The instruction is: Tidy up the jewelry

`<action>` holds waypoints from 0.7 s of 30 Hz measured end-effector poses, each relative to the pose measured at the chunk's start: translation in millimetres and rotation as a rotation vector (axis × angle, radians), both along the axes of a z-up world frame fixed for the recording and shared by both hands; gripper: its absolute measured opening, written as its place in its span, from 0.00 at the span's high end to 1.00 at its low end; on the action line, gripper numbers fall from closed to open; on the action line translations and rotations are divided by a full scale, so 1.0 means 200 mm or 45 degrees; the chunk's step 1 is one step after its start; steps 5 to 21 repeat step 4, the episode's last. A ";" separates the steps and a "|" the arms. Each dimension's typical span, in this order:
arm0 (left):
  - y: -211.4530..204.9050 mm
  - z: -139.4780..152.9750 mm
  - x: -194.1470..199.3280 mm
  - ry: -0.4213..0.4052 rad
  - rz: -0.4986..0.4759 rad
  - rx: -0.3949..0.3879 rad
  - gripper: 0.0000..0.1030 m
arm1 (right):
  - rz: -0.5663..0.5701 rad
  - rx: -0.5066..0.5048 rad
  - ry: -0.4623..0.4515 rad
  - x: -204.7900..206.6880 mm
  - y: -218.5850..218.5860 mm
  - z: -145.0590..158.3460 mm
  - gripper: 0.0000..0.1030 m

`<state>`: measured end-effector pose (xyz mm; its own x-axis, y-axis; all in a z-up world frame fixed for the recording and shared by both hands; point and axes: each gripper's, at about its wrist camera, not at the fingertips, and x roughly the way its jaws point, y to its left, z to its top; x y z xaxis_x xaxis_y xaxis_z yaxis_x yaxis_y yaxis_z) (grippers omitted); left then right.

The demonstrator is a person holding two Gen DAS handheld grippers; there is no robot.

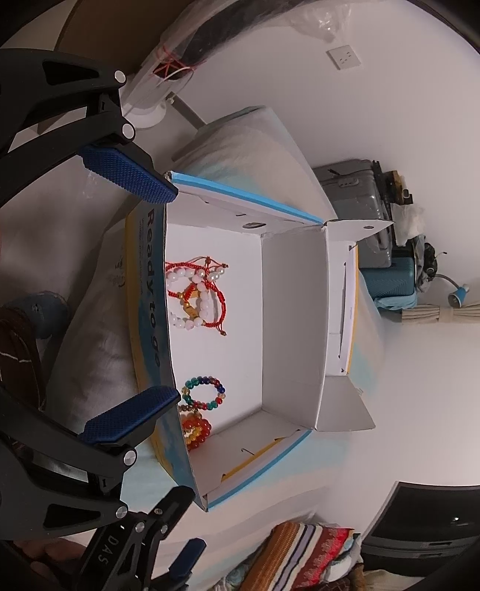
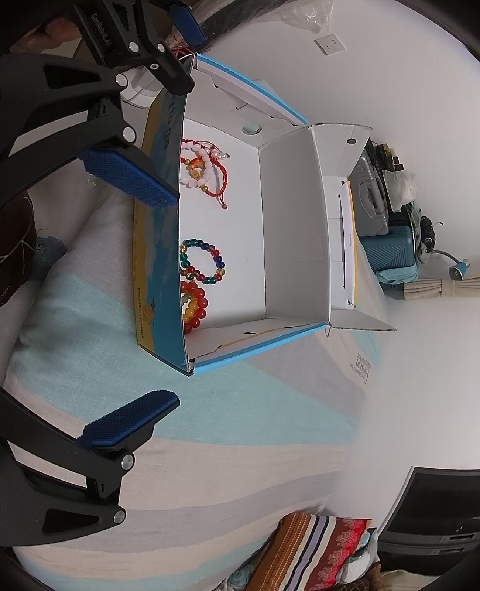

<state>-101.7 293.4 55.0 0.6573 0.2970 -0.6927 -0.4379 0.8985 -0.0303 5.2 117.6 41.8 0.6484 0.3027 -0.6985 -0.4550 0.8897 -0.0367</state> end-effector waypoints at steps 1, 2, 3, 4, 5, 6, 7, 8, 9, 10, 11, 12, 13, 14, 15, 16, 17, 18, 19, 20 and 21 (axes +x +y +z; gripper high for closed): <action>0.00 0.00 0.00 -0.001 -0.006 -0.001 0.06 | 0.002 -0.001 0.000 0.00 0.00 0.00 0.07; 0.00 0.00 0.00 0.001 -0.007 0.000 0.06 | 0.000 0.000 -0.001 0.00 0.00 0.00 0.07; 0.00 0.00 0.00 0.003 -0.006 0.001 0.06 | 0.000 0.001 0.000 -0.01 0.00 0.00 0.07; 0.00 0.00 0.00 0.000 -0.006 -0.002 0.06 | 0.002 0.000 0.000 0.00 0.00 0.00 0.07; 0.00 0.00 0.00 0.000 -0.006 -0.002 0.06 | 0.002 0.000 0.000 0.00 0.00 0.00 0.07; 0.00 0.00 0.00 0.000 -0.006 -0.002 0.06 | 0.002 0.000 0.000 0.00 0.00 0.00 0.07; 0.00 0.00 0.00 0.000 -0.006 -0.002 0.06 | 0.002 0.000 0.000 0.00 0.00 0.00 0.07; 0.00 0.00 0.00 0.000 -0.006 -0.002 0.06 | 0.002 0.000 0.000 0.00 0.00 0.00 0.07; 0.00 0.00 0.00 0.000 -0.006 -0.002 0.06 | 0.002 0.000 0.000 0.00 0.00 0.00 0.07; 0.00 0.00 0.00 0.000 -0.006 -0.002 0.06 | 0.002 0.000 0.000 0.00 0.00 0.00 0.07; 0.00 0.00 0.00 0.000 -0.006 -0.002 0.06 | 0.002 0.000 0.000 0.00 0.00 0.00 0.07; 0.00 0.00 0.00 0.000 -0.006 -0.002 0.06 | 0.002 0.000 0.000 0.00 0.00 0.00 0.07; 0.00 0.00 0.00 0.000 -0.006 -0.002 0.06 | 0.002 0.000 0.000 0.00 0.00 0.00 0.07; 0.00 0.00 0.00 0.000 -0.006 -0.002 0.06 | 0.002 0.000 0.000 0.00 0.00 0.00 0.07; 0.00 0.00 0.00 0.000 -0.006 -0.002 0.06 | 0.002 0.000 0.000 0.00 0.00 0.00 0.07; 0.00 0.00 0.00 0.000 -0.006 -0.002 0.06 | 0.002 0.000 0.000 0.00 0.00 0.00 0.07; 0.00 0.00 0.00 0.000 -0.006 -0.002 0.06 | 0.002 0.000 0.000 0.00 0.00 0.00 0.07; 0.00 0.00 0.00 0.000 -0.006 -0.002 0.06 | 0.002 0.000 0.000 0.00 0.00 0.00 0.07; 0.00 0.00 0.00 0.000 -0.006 -0.002 0.06 | 0.002 0.000 0.000 0.00 0.00 0.00 0.07; 0.00 0.00 0.00 0.000 -0.006 -0.002 0.06 | 0.002 0.000 0.000 0.00 0.00 0.00 0.07; 0.00 0.00 0.00 0.000 -0.006 -0.002 0.06 | 0.002 0.000 0.000 0.00 0.00 0.00 0.07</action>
